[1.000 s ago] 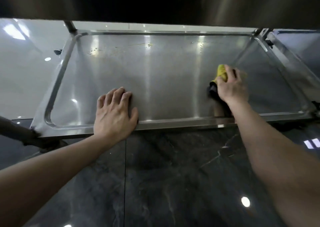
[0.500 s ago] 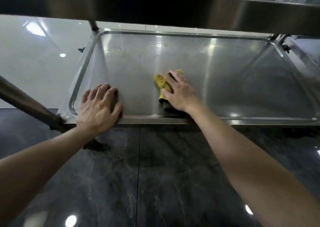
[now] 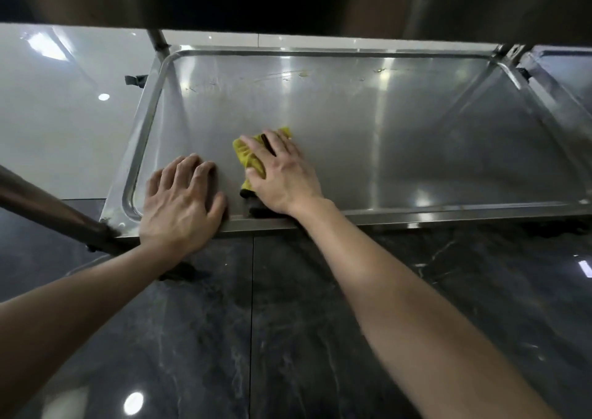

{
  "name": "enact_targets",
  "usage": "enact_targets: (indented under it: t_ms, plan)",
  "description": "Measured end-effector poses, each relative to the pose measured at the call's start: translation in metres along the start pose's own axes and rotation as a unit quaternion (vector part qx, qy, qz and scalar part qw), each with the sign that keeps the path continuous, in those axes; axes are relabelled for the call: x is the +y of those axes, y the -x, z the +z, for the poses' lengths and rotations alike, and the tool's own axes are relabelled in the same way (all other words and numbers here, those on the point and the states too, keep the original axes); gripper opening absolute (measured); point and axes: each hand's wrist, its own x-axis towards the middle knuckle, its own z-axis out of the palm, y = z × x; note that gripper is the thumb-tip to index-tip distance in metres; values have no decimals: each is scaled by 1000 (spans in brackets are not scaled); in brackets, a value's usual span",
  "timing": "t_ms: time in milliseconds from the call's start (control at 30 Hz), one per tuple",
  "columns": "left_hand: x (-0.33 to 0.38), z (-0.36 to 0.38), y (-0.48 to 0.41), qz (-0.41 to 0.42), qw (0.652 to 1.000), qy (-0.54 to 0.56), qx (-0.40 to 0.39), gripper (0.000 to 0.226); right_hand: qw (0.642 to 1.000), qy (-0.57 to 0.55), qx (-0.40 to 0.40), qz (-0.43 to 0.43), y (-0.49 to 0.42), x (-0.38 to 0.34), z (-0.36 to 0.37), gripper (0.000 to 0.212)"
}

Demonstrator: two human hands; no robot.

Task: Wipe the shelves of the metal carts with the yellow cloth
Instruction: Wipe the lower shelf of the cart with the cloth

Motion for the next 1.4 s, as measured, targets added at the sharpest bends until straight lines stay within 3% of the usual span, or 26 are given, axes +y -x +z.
enact_targets:
  t_ms: [100,200,300,367,500,567,633,733,833,933,1000,1100,1200,1267,1400]
  plan:
    - [2,0,1,5,1000,5,-1,63,999,12,32,34,45,92,-26,71]
    - [6,0,-1,8,1000,15,-3,61,966,43,83,240,93,198,-69,77]
    - [9,2,-1,7,1000,22,7,57,911,76,130,384,97,206,-75,80]
    - [10,2,-1,10,1000,17,9,55,923,78,139,351,76,142,-48,82]
    - [5,3,-3,10,1000,19,9,54,990,34,51,129,37,-19,8,72]
    - [4,3,-2,7,1000,23,8,55,998,10,17,60,33,-41,8,70]
    - [4,4,0,9,1000,25,6,55,999,9,19,26,47,-6,-1,67]
    - [7,4,2,7,1000,30,2,55,989,59,111,76,98,92,-28,66]
    - [12,3,2,9,1000,29,-2,54,954,81,181,226,155,173,-53,64]
    - [16,3,2,18,999,28,-3,53,895,90,287,329,163,155,-34,61]
    - [16,3,1,19,999,26,-4,53,908,71,308,276,143,90,-5,59]
    - [14,5,-1,13,999,34,1,56,965,22,245,87,112,-21,35,57]
    - [11,6,0,10,999,37,-1,56,979,22,197,-43,112,-30,43,57]
    - [11,5,0,11,999,36,-9,54,974,55,215,-39,130,22,28,59]
    - [12,3,-3,11,998,47,-28,52,940,134,279,141,187,149,-17,56]
